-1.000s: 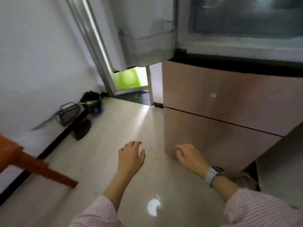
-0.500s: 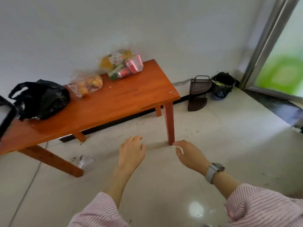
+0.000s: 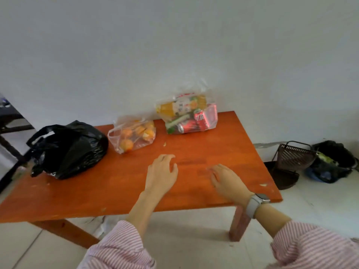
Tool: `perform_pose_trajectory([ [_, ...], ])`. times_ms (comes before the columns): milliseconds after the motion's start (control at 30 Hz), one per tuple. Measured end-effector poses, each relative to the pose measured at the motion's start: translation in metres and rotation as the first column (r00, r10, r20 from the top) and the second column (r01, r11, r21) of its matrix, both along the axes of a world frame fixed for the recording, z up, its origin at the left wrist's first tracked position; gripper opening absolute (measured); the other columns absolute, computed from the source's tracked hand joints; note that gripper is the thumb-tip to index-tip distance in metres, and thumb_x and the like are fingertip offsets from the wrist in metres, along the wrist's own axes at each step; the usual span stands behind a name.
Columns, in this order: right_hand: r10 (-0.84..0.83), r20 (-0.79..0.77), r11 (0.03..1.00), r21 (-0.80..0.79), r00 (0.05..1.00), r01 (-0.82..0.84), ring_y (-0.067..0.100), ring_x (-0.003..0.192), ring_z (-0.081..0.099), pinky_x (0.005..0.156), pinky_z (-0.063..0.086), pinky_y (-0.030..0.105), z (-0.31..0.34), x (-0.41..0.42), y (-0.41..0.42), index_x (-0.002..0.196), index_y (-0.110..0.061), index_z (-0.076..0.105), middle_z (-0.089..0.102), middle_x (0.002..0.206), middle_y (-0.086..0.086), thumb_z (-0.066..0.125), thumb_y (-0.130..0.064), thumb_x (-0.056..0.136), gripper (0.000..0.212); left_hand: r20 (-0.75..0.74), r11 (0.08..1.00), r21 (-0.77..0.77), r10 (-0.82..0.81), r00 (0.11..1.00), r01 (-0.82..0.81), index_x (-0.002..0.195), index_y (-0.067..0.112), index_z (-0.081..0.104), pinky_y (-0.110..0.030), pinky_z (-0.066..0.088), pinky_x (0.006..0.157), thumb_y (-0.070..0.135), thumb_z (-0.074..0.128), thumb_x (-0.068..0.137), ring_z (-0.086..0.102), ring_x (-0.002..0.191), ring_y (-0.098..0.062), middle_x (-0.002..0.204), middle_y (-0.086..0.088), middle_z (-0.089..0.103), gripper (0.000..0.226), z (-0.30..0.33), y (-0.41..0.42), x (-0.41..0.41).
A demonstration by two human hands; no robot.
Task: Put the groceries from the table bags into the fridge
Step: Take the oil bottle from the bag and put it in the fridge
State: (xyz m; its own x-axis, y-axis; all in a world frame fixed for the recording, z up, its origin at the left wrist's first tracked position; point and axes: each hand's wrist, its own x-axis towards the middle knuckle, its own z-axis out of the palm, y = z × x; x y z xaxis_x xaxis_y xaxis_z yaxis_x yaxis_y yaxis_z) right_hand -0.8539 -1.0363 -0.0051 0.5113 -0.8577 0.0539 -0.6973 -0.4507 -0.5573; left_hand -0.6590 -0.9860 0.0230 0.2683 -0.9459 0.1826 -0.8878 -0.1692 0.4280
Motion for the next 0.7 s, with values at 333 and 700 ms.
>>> perform_pose_trajectory([
  [333,0.034,-0.056,0.906,-0.419,0.998,-0.054,0.031,0.085,0.063,0.069,0.051,0.033,0.041,0.104,-0.217,0.104,-0.007,0.063,0.067,0.095,0.010,0.054,-0.007,0.080,0.025,0.113,0.983,-0.136,-0.107,0.988,0.122,0.116,0.008,0.059,-0.038,0.043,0.093,0.010,0.052,0.085,0.054,0.108,-0.028,0.117,-0.009,0.060,0.031,0.022,-0.210,0.095],
  [700,0.050,-0.531,0.959,-0.211,0.846,-0.189,0.030,0.138,0.025,0.114,0.013,0.047,-0.001,0.222,-0.393,0.144,-0.007,0.012,0.032,0.147,0.011,0.030,-0.024,0.096,0.054,0.255,0.964,0.192,-0.229,0.940,0.183,0.146,0.028,0.011,-0.053,0.003,0.113,0.033,0.041,0.096,0.003,0.144,-0.022,0.155,0.000,0.016,0.059,-0.035,-0.393,0.190],
])
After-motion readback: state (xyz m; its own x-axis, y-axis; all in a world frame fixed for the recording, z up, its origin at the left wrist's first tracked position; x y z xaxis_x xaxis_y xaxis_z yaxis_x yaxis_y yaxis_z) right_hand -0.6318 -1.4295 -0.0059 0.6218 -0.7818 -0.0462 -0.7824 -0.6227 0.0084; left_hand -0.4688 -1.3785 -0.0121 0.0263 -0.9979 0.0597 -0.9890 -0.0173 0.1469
